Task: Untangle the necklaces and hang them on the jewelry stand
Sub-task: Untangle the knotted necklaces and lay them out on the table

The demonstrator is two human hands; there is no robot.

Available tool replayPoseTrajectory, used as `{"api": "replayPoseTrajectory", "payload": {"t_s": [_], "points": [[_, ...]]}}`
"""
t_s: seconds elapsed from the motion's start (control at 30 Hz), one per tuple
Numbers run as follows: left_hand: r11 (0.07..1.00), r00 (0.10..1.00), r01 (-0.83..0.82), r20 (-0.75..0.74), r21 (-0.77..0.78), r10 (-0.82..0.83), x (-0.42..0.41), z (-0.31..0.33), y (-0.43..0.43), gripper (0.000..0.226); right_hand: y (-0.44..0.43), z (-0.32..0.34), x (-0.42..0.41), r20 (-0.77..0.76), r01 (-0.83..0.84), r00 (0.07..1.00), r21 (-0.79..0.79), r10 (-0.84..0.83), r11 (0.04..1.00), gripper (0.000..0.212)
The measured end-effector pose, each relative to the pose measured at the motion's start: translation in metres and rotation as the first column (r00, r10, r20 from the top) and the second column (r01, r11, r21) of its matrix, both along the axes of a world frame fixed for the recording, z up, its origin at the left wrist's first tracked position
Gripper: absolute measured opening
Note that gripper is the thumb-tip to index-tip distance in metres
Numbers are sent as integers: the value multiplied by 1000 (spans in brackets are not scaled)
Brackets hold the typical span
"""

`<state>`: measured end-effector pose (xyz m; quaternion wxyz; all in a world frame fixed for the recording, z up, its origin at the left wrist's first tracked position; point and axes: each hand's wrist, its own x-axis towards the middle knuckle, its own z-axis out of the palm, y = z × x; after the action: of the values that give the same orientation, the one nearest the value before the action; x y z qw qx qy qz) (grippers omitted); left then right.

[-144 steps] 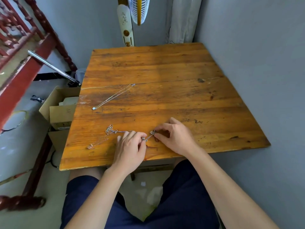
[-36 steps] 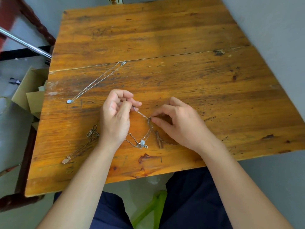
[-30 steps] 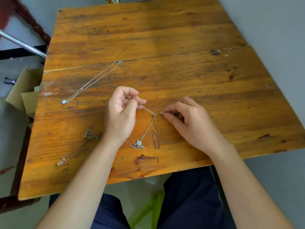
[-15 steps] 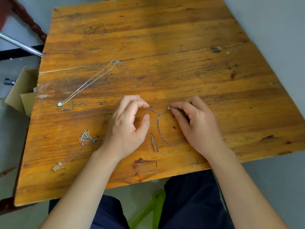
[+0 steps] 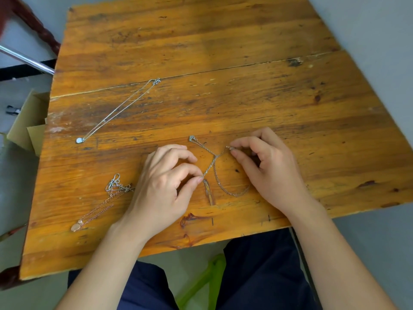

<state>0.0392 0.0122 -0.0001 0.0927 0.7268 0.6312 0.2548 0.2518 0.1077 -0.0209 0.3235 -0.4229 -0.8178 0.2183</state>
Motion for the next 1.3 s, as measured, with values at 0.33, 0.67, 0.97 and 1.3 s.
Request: {"api": "replayPoseTrajectory", "payload": {"t_s": [0.33, 0.67, 0.97, 1.3], "points": [[959, 985, 121, 149, -256, -85, -3, 8, -9, 19, -3, 0, 0, 52, -3, 999, 68, -1, 998, 18], [997, 989, -49, 133, -60, 57, 11, 15, 19, 16, -2, -4, -2, 75, 10, 997, 110, -19, 994, 22], [986, 990, -117, 60, -116, 125, 30, 14, 13, 32, -1, -1, -3, 65, 13, 998, 63, -17, 998, 20], [991, 992, -115, -66, -72, 110, 28, 7, -11, 8, 0, -1, -6, 63, 50, 997, 39, -52, 998, 17]]}}
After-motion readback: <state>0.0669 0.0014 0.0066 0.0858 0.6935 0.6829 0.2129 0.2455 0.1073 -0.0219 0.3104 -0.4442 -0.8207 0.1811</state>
